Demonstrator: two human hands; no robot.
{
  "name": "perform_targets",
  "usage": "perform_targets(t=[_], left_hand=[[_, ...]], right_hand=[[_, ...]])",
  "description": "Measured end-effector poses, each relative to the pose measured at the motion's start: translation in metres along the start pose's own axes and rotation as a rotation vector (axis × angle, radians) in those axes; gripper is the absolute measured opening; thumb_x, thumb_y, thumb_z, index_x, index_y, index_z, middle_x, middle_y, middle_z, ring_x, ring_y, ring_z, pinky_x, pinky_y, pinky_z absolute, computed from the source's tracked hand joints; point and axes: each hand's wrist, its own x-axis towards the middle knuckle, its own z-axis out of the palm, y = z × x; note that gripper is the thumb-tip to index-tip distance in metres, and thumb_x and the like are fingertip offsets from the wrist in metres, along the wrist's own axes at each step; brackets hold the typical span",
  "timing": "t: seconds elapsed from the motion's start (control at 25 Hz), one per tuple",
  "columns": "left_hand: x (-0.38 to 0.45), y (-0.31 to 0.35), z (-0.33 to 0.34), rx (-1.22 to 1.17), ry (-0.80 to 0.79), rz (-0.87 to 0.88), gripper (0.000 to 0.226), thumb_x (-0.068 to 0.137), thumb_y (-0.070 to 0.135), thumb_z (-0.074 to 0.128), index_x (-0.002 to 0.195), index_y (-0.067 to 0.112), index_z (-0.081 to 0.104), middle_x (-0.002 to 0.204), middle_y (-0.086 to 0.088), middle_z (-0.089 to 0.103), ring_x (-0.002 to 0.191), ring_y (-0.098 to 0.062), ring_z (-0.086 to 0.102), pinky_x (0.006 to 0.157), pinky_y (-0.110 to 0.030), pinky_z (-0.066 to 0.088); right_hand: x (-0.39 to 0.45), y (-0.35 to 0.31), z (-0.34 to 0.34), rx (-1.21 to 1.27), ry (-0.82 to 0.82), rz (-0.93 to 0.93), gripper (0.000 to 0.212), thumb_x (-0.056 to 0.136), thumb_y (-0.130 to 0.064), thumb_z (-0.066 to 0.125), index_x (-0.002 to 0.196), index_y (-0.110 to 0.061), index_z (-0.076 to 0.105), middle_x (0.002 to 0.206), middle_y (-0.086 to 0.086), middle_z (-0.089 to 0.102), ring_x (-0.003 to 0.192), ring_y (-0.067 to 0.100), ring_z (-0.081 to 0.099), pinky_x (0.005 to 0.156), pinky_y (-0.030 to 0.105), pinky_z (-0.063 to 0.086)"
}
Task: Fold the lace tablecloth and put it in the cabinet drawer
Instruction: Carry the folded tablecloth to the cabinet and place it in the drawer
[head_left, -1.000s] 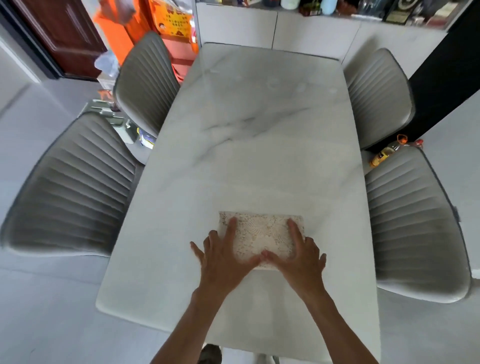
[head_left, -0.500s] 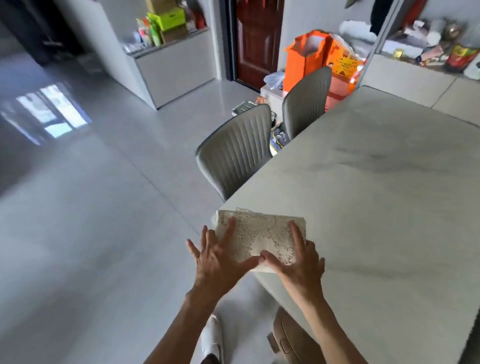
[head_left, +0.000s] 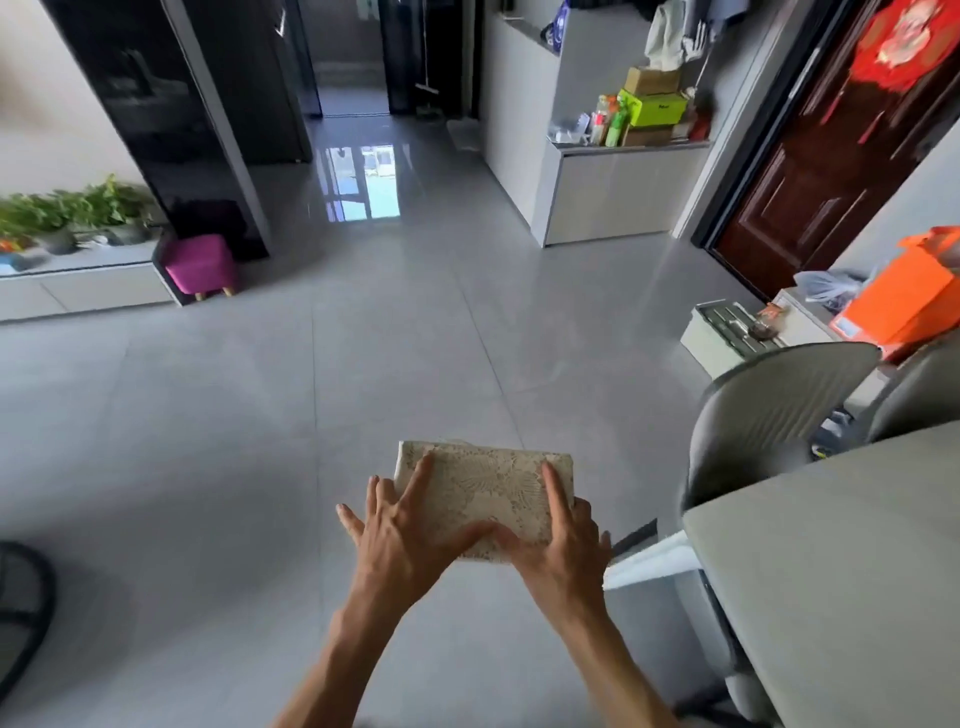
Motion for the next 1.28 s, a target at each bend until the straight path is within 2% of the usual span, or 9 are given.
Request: perform_targets(t=[0.16,0.28,0.4,0.64,0.8,0.92,1.0,1.2,1.28], left_hand=[[0.049,-0.104,-0.076,-0.008,0.036,-0.085,0.116,0.054,0.096,0.047,0.152,0.039,0.02,0.105,0.003,0.04,0.119,-0.02,0.044,0.112,-0.068,0.008],[0.088,-0.169,-0.128,-0.054,0.073,-0.173,0.109,0.058,0.096,0.036,0.151,0.041,0.021,0.105,0.004,0.04,0.12,-0.02,0.047,0.114,-0.067,0.006],[0.123,-0.211,-0.158,-0.091,0.088,-0.251,0.104,0.059,0.097,0.026,0.149,0.044,0.023,0.102,0.006,0.041,0.117,-0.02,0.051,0.115,-0.065,0.003],[0.243,-0.306,-0.215,-0.141,0.159,-0.377,0.093,0.066,0.093,0.022,0.146,0.045,0.03,0.099,0.003,0.046,0.111,-0.023,0.057,0.114,-0.063,0.009],[0.348,-0.351,-0.253,-0.151,0.199,-0.442,0.094,0.068,0.093,0.025,0.147,0.044,0.03,0.101,0.002,0.048,0.112,-0.025,0.056,0.115,-0.062,0.009],[0.421,-0.392,-0.288,-0.184,0.226,-0.493,0.083,0.076,0.085,0.035,0.148,0.043,0.031,0.114,-0.001,0.054,0.114,-0.024,0.054,0.115,-0.063,0.008],[0.459,-0.418,-0.308,-0.232,0.267,-0.511,0.079,0.079,0.083,0.036,0.147,0.044,0.032,0.122,0.001,0.054,0.117,-0.022,0.051,0.115,-0.065,0.007],[0.558,-0.512,-0.357,-0.278,0.312,-0.58,0.086,0.071,0.089,0.025,0.146,0.045,0.033,0.102,0.002,0.053,0.11,-0.022,0.056,0.115,-0.065,0.008],[0.6,-0.566,-0.382,-0.304,0.321,-0.597,0.087,0.07,0.088,0.023,0.145,0.046,0.033,0.103,0.002,0.053,0.111,-0.021,0.055,0.114,-0.065,0.009]], right_hand=[[0.023,-0.11,0.087,-0.017,-0.072,-0.034,0.105,0.058,-0.093,0.04,0.15,-0.049,0.017,0.129,-0.001,0.047,0.121,0.023,0.05,0.115,0.054,0.017],[0.046,-0.188,0.144,0.006,-0.137,-0.08,0.103,0.057,-0.093,0.041,0.148,-0.052,0.016,0.129,-0.003,0.045,0.123,0.018,0.048,0.117,0.052,0.012],[0.075,-0.238,0.185,0.001,-0.185,-0.107,0.101,0.058,-0.09,0.044,0.148,-0.053,0.017,0.13,-0.003,0.044,0.125,0.018,0.048,0.118,0.051,0.011],[0.171,-0.339,0.298,0.032,-0.275,-0.177,0.098,0.059,-0.09,0.045,0.146,-0.055,0.018,0.124,-0.003,0.047,0.112,0.021,0.053,0.113,0.055,0.025],[0.262,-0.414,0.362,0.042,-0.335,-0.223,0.099,0.061,-0.09,0.042,0.149,-0.051,0.017,0.124,-0.001,0.047,0.114,0.023,0.056,0.11,0.053,0.031],[0.325,-0.481,0.402,0.024,-0.369,-0.262,0.099,0.063,-0.09,0.041,0.149,-0.049,0.017,0.123,-0.002,0.047,0.114,0.022,0.054,0.111,0.052,0.031],[0.356,-0.523,0.429,0.007,-0.375,-0.301,0.094,0.069,-0.085,0.049,0.15,-0.049,0.017,0.12,-0.003,0.046,0.112,0.022,0.055,0.11,0.05,0.032],[0.425,-0.62,0.53,-0.044,-0.411,-0.351,0.092,0.073,-0.079,0.055,0.151,-0.047,0.018,0.12,0.0,0.048,0.112,0.023,0.057,0.107,0.048,0.036],[0.448,-0.668,0.584,-0.045,-0.434,-0.361,0.092,0.073,-0.08,0.054,0.151,-0.048,0.017,0.119,0.0,0.048,0.112,0.023,0.058,0.106,0.047,0.038]])
